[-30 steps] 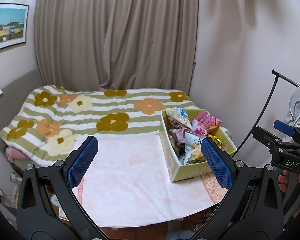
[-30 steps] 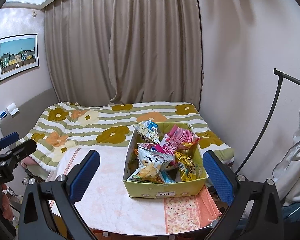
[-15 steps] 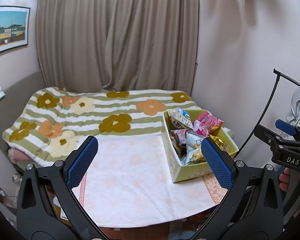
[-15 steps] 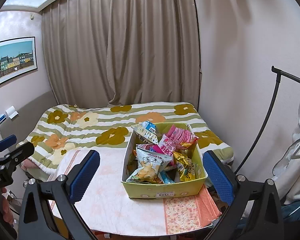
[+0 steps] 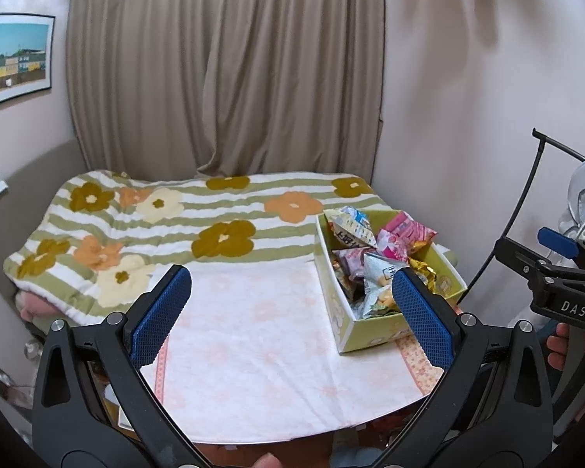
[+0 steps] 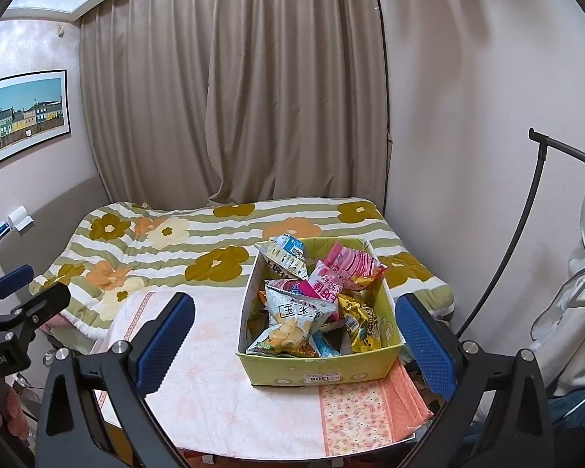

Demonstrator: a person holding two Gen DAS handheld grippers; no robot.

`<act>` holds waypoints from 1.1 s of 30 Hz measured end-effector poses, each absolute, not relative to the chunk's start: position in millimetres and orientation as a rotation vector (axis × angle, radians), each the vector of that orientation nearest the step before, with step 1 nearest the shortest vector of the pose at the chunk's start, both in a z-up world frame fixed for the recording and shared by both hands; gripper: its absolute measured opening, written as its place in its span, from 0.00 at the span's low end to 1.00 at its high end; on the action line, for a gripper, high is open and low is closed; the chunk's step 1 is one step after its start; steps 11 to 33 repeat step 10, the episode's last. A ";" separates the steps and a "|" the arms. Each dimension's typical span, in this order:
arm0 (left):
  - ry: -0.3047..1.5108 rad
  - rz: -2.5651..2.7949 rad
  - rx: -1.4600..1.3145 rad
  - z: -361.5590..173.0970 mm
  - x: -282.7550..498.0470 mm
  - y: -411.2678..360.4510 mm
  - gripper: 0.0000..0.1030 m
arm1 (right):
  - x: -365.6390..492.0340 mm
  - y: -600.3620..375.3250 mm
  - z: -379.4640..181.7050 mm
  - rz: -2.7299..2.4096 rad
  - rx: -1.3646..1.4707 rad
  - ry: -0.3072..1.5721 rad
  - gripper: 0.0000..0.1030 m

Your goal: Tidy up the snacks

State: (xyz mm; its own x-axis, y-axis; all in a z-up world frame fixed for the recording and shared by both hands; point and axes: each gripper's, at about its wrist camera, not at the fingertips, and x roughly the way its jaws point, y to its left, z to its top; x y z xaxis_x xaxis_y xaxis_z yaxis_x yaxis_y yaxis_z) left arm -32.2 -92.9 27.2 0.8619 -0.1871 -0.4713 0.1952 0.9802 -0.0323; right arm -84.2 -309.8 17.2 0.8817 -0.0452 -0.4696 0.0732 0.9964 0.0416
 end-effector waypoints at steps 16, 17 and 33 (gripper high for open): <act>0.466 -0.162 0.052 18.6 -25.7 -86.3 0.99 | -83.6 -307.3 15.6 -0.076 0.062 0.498 0.99; 0.466 -0.162 0.052 18.6 -25.7 -86.3 0.99 | -83.6 -307.3 15.6 -0.076 0.062 0.498 0.99; 0.466 -0.162 0.052 18.6 -25.7 -86.3 0.99 | -83.6 -307.3 15.6 -0.076 0.062 0.498 0.99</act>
